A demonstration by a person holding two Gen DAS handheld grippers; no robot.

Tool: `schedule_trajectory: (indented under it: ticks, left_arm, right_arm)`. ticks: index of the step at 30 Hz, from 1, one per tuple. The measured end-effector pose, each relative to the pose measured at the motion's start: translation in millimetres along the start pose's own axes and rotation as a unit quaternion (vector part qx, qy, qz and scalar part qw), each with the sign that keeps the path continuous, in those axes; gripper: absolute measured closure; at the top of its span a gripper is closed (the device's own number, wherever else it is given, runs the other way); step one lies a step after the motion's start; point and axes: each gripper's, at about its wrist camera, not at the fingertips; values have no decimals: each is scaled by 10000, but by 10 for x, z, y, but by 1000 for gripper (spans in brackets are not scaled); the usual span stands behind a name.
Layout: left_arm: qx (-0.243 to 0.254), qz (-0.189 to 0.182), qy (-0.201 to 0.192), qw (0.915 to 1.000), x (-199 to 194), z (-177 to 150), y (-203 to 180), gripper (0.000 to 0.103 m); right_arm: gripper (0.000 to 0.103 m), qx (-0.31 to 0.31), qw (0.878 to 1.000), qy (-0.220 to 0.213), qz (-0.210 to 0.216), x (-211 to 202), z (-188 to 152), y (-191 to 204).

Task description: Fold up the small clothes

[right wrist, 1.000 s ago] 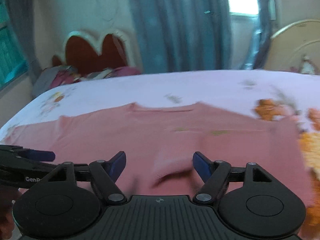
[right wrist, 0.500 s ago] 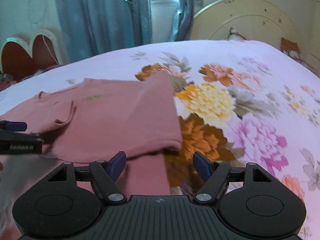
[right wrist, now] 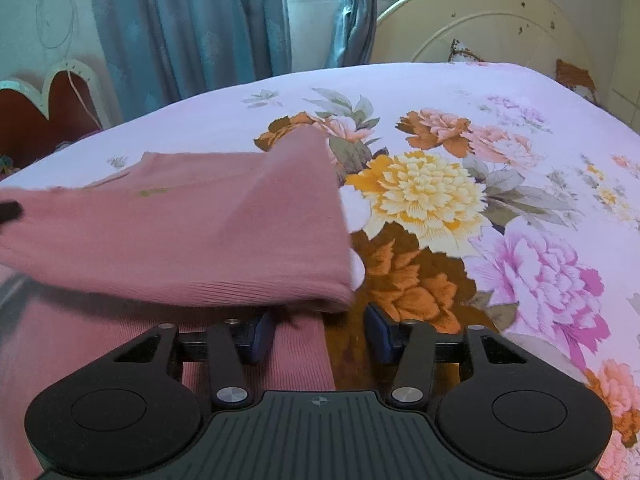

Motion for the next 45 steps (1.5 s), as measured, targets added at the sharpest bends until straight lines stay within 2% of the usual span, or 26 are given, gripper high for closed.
schedule_trajectory:
  ticks: [1,2,3,4,5,9,11,14,16,17,18,19,20,22,24,28,31,33,34,35,37,39,40,41,42,45]
  left_arm:
    - [-65,64,-132,9999,-54,53,52,95]
    - [-97,128,-215,9996,-85,86,99,95]
    - [-74,200,-230,9995,-84,94,146,95]
    - [-50,252,-185,9995,-62,78,193,95]
    - [-42,296,-100,9995,-36,41,235,95]
    - [-31,484,206,9986,68,-192,359,95]
    - [-42,572,358,9977,127,-304,406,95]
    - [68,697,595,9958,195,-412,426,92]
    - [155,914,551,9942,140,-440,445,72]
    - [176,1050,472,9932,81,-423,467,69]
    - [187,1194,333,9921,4,-395,506,59]
    - [209,1320,211,9908,-48,-377,532,44]
    - [230,1447,93,9892,-101,-347,558,40]
    - [270,1558,-58,9874,-185,-275,583,39]
    - [391,1460,-105,9884,-175,-218,518,39]
    - [514,1076,156,9927,12,-227,330,41]
    - [740,887,320,9928,141,-340,166,43]
    - [935,859,361,9912,192,-404,83,43]
    - [1010,875,387,9903,239,-436,89,43]
    - [1043,906,440,9894,279,-462,89,43]
    - [1004,977,635,9881,375,-505,126,42]
    - [1047,1038,604,9872,375,-550,150,42]
    - [1099,1054,607,9865,354,-568,146,41]
    - [1149,1071,601,9858,355,-575,139,41]
    - [1186,1089,593,9852,356,-586,130,41]
    - [1177,1110,605,9850,340,-561,130,41]
  right_arm:
    - [53,-14,10000,-25,11,8,14,10]
    - [59,-22,10000,-51,18,15,27,22]
    - [67,-19,10000,-57,53,28,38,31]
    - [89,3,10000,-22,96,53,50,38]
    - [94,37,9999,-18,107,65,54,42]
    - [94,155,9997,-171,8,5,29,-19]
    - [94,381,9993,-57,12,22,-10,-114]
    - [94,241,9997,9,42,-22,-17,-93]
    - [94,179,9998,52,89,-105,-32,-107]
    - [90,135,9999,20,59,-175,-51,-111]
    - [83,92,9999,-73,19,-264,-72,-112]
    - [58,24,9998,-206,-47,-356,-87,-110]
    - [39,-50,9994,-317,-93,-422,-88,-109]
    - [38,-220,9986,-471,-103,-484,-24,-98]
    - [38,-237,9987,-450,-8,-406,98,-97]
    - [38,-36,9992,-336,214,-75,360,-125]
    - [38,-2,9993,-236,302,239,562,-115]
    - [44,28,9992,-145,369,448,680,-106]
    - [54,77,9992,-61,399,580,745,-109]
    - [57,148,9990,-3,417,686,796,-122]
    - [57,320,9984,102,460,890,900,-157]
    - [57,278,9984,63,487,1005,994,-144]
    - [61,225,9984,67,523,1042,1027,-121]
    - [87,163,9981,87,590,1077,1046,-92]
    - [92,94,9982,111,585,1105,1052,-66]
    - [92,-228,9992,-49,335,1075,1023,-26]
Point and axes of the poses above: each gripper's, at about its wrist camera, not at the fingertips, and x roughly the way its jaws point, y to its left, z to its top, and after that the axes turned 5 degrees about z, right-handed
